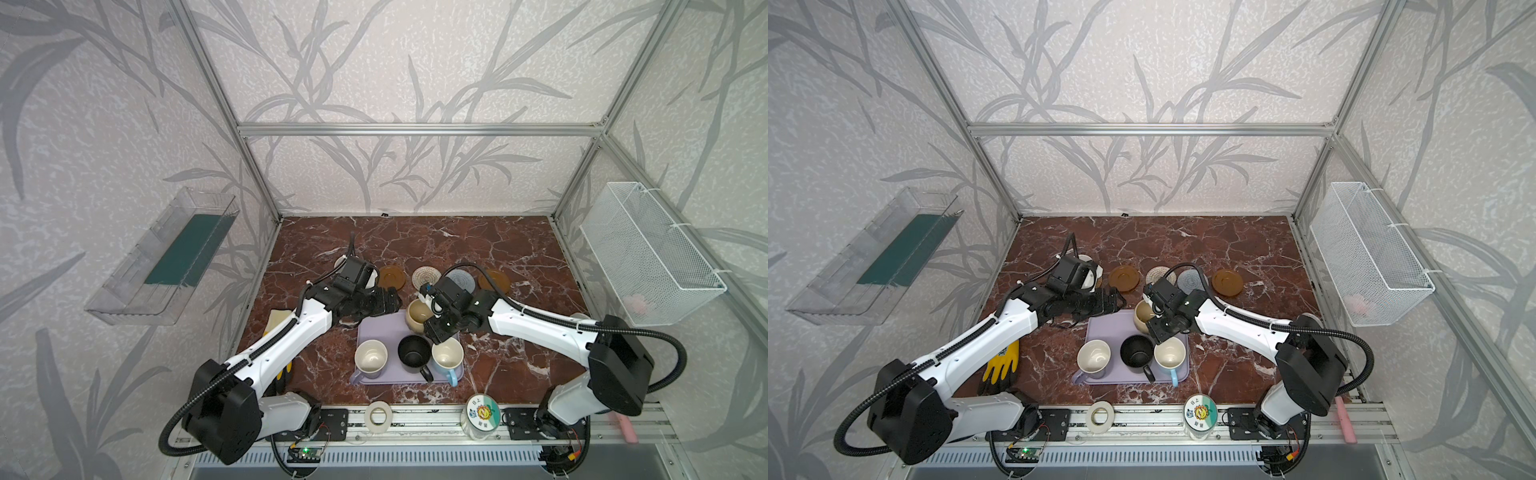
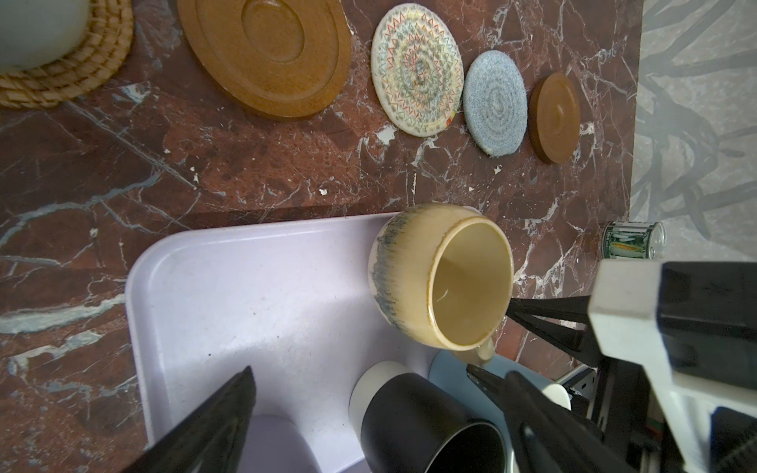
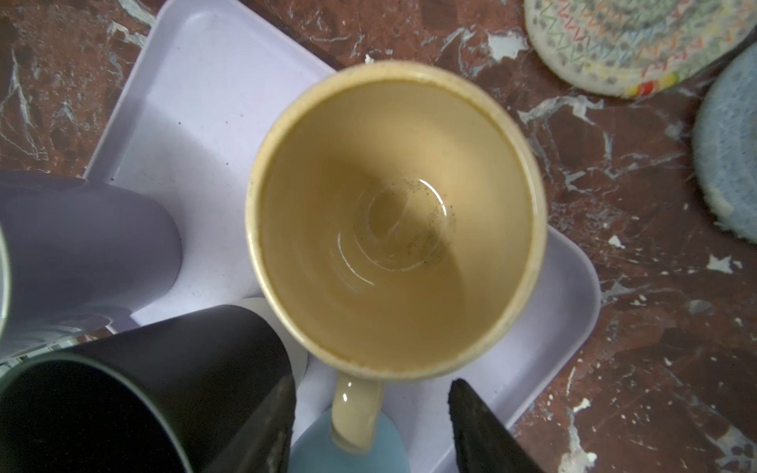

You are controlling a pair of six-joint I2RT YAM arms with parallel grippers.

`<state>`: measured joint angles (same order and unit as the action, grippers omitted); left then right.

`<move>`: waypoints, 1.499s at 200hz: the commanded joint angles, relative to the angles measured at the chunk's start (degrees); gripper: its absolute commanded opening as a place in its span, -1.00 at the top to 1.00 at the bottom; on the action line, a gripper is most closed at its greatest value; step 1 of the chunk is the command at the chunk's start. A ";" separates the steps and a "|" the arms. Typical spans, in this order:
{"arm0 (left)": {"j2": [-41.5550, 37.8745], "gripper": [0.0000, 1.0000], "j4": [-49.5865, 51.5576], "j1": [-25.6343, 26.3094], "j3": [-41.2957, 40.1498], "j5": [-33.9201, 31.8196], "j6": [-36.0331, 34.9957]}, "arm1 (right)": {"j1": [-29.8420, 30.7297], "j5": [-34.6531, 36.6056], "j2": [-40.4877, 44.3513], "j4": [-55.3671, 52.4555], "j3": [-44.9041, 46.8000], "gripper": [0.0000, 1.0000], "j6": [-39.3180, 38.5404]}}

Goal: Place cups on coasters
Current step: Pick up the cup from the tray.

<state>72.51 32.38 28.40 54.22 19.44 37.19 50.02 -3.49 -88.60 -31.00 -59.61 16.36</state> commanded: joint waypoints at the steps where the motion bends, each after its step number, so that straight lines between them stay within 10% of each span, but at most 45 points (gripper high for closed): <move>1: -0.23 -0.91 -1.57 0.25 -1.29 -0.68 1.74 | 0.60 2.15 -0.77 0.59 0.21 -0.19 0.72; 143: 0.26 -0.91 -2.38 0.34 -1.97 -0.72 2.64 | 2.18 3.04 -4.57 2.31 -1.68 0.07 2.16; 300: 0.69 -0.91 -2.15 0.39 -0.70 -1.25 2.55 | 2.60 4.05 -1.85 1.71 -3.51 0.93 1.74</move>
<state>72.53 30.11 28.45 52.73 19.35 39.24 52.18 -0.47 -92.55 -29.06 -60.40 18.39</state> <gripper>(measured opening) 0.955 0.202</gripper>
